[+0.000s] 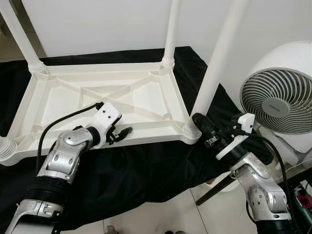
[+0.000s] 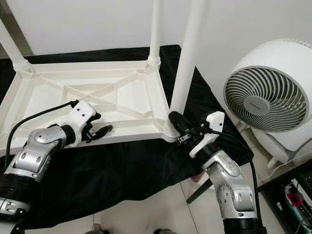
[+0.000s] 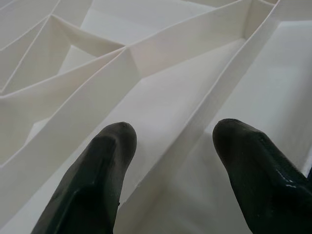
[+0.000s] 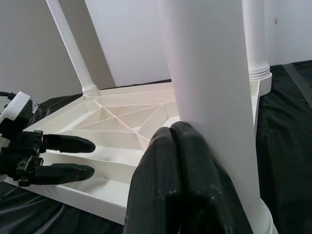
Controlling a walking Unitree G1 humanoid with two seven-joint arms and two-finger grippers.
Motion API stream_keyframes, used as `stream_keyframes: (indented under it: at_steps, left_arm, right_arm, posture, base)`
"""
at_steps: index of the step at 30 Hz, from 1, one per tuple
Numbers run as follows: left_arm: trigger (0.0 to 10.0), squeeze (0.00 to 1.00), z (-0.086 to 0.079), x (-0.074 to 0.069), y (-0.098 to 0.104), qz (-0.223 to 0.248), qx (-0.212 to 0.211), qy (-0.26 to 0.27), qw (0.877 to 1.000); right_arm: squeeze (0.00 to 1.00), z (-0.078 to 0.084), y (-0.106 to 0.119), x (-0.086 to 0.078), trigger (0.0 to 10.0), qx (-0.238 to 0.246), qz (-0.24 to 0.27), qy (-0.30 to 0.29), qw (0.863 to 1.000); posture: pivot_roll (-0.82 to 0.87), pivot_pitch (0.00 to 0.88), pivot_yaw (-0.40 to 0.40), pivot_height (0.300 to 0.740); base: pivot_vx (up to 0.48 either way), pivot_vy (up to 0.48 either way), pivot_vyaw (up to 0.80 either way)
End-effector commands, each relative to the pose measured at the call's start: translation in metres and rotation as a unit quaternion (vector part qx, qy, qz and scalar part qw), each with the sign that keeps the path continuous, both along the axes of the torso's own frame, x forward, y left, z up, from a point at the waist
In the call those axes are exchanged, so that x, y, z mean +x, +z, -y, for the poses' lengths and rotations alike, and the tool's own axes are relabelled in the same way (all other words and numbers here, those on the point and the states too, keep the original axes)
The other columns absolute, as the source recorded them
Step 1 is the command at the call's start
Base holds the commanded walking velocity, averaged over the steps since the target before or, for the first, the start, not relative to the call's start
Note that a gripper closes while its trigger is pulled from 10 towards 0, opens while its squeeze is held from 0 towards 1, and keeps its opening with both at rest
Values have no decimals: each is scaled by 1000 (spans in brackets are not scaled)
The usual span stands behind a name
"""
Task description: Building children table
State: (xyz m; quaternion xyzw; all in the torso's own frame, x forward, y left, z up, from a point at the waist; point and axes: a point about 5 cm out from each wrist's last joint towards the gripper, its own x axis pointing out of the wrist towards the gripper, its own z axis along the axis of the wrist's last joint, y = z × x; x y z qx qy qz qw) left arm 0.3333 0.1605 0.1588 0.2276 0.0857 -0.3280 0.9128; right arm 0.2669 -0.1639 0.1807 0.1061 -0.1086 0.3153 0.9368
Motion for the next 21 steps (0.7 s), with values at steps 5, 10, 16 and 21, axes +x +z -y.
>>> stream_keyframes:
  at_steps: [5, 10, 16, 21]
  left_arm:
    - [10000, 0, -19, 9, -1, 19, 40, 101, 994]
    - [10000, 0, -24, 12, -3, 5, 53, 120, 991]
    - [10000, 0, -31, 13, -7, -12, 85, 130, 988]
    - [8392, 0, -35, 11, -9, -29, 112, 133, 984]
  right_arm:
    - [0, 5, 2, 2, 10000, 3, 1, -6, 1000]
    - [0, 6, 3, 4, 10000, 3, 2, -6, 1000]
    - [0, 7, 6, 7, 10000, 2, 6, -4, 1000]
    - [0, 9, 8, 10, 10000, 0, 12, -6, 1000]
  posture:
    - [60, 108, -15, 740]
    - [60, 108, -12, 740]
    - [59, 109, -8, 740]
    - [63, 114, -5, 740]
  base:
    - [0, 0, 0]
    - [0, 0, 0]
    - [0, 0, 0]
    - [0, 0, 0]
